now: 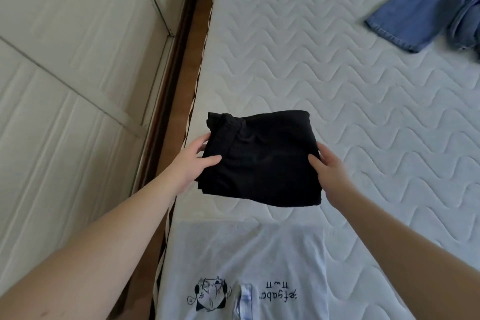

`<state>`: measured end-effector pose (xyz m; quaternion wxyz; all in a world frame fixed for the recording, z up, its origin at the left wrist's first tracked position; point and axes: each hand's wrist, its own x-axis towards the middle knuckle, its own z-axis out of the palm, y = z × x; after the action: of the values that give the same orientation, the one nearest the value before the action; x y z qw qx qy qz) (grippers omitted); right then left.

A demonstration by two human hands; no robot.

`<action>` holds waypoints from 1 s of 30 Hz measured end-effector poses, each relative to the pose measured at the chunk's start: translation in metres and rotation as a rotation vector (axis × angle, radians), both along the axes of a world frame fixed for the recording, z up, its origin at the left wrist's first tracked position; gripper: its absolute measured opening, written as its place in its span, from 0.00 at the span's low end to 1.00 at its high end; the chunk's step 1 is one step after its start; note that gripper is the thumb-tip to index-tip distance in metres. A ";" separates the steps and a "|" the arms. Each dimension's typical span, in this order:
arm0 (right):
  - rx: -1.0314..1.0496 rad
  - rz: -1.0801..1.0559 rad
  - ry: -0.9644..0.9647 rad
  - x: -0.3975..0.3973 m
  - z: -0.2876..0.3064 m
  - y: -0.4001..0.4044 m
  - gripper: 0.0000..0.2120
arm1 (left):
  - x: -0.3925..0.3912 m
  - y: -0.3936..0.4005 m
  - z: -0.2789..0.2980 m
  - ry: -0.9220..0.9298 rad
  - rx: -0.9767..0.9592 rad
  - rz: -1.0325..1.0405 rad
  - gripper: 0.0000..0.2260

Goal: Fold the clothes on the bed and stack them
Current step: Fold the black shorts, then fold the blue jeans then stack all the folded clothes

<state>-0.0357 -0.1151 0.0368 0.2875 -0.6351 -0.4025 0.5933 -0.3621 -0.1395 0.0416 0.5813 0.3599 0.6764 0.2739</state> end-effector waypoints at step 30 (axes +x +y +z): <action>-0.199 0.438 -0.697 0.015 -0.031 -0.046 0.26 | 0.048 -0.055 -0.033 0.713 -0.262 -0.077 0.27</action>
<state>-0.0206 -0.1608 0.0056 -0.0614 -0.7217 -0.5421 0.4260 -0.3139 -0.1947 0.0086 0.3602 0.3805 0.8515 0.0208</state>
